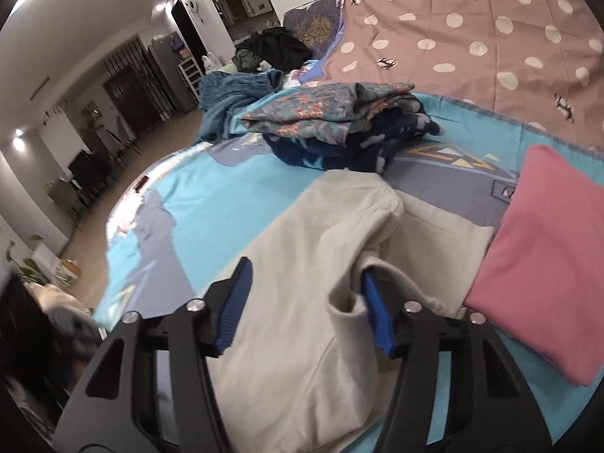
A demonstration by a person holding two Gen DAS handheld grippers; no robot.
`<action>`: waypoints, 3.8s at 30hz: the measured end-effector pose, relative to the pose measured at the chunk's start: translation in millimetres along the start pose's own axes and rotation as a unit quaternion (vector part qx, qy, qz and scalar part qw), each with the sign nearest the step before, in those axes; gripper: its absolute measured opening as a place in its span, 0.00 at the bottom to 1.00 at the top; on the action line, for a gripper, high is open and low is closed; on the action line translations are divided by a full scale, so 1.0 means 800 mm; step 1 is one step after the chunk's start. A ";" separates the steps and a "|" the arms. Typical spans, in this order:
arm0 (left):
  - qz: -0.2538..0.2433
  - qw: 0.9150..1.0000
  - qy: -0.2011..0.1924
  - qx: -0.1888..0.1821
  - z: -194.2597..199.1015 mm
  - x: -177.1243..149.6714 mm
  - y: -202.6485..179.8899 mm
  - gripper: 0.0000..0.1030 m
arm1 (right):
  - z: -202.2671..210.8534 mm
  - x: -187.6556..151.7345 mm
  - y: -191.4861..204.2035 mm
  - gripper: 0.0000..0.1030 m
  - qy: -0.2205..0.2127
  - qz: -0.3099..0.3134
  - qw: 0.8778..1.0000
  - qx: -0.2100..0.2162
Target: Fold small clothes
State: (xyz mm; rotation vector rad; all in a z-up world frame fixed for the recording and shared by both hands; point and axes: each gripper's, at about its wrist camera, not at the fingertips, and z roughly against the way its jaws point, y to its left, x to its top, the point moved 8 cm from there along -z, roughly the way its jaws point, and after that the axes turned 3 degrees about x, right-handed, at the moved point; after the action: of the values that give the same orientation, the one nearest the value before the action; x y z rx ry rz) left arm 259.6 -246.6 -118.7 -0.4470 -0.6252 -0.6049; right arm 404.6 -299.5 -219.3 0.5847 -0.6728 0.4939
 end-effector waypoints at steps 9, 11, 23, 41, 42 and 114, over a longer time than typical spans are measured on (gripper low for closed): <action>0.200 0.974 0.019 -0.100 -0.055 0.093 0.181 0.41 | -0.042 -0.039 0.038 0.39 0.029 0.148 0.979 -0.140; 0.206 0.970 0.025 -0.130 -0.075 0.102 0.178 0.41 | -0.058 -0.054 0.053 0.39 0.044 0.190 0.966 -0.170; 0.222 0.959 0.036 -0.174 -0.137 0.126 0.180 0.50 | -0.108 -0.104 0.075 0.40 0.078 0.316 0.904 -0.278; 0.199 0.969 0.070 -0.132 -0.184 0.130 0.186 0.21 | -0.111 -0.104 0.067 0.61 0.091 0.377 0.859 -0.334; 0.204 0.967 0.066 -0.135 -0.183 0.130 0.188 0.20 | -0.106 -0.101 0.064 0.68 0.088 0.363 0.868 -0.328; 0.255 0.942 0.026 -0.217 -0.145 0.141 0.196 0.47 | 0.030 -0.020 -0.011 0.73 0.001 0.140 0.952 -0.271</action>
State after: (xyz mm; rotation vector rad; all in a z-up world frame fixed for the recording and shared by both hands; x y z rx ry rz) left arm 480.7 -237.7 -161.4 -0.9686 -0.2970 -0.2497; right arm 388.5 -325.1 -218.4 -0.0321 -0.8536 0.5444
